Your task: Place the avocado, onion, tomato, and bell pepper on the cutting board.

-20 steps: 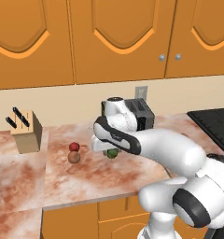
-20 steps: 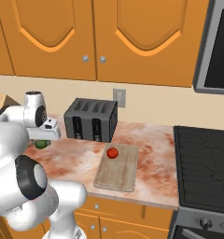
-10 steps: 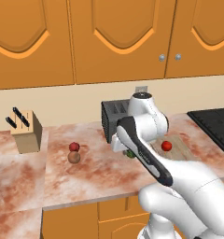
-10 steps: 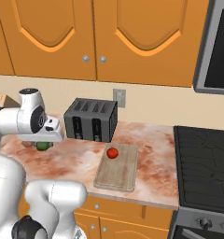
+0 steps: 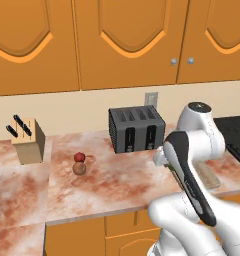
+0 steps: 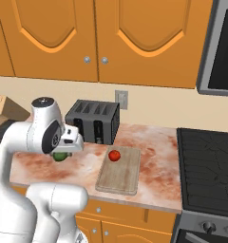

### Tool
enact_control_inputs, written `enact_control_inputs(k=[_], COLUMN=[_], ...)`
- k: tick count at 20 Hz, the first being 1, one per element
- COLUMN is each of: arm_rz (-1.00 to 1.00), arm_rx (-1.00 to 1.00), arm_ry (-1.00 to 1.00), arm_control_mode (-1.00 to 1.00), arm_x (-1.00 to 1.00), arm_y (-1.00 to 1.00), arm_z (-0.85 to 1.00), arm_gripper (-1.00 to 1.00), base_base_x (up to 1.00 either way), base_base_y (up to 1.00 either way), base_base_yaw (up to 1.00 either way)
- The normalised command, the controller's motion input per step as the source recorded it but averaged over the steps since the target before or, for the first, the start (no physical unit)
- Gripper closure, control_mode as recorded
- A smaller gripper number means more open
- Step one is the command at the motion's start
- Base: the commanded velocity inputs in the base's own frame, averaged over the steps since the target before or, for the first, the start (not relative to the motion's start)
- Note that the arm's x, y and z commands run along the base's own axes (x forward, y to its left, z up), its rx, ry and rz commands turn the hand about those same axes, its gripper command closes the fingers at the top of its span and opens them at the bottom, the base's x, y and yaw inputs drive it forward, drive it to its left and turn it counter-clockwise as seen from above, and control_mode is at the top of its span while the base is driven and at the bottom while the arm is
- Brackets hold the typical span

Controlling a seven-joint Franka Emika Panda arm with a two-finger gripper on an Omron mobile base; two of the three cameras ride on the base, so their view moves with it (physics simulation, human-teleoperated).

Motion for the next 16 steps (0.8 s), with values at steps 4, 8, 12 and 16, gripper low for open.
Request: enact_control_inputs(k=[4,8,12,16], arm_rz=[0.00,0.00,0.00,0.00], arm_rx=[0.00,0.00,0.00,0.00], arm_ry=[-0.02,0.00,0.00,0.01], arm_control_mode=[-1.00,-1.00,-1.00,-1.00], arm_x=[-0.06,0.00,0.03,0.18], arm_y=[-0.91,-0.84,-0.76,-0.71], arm_z=[0.16,0.09,0.01,0.00], arm_gripper=[1.00,1.00,1.00,1.00], base_base_x=[0.00,0.00,0.00,0.00], base_base_y=[0.00,0.00,0.00,0.00], base_base_yaw=[0.00,0.00,0.00,0.00])
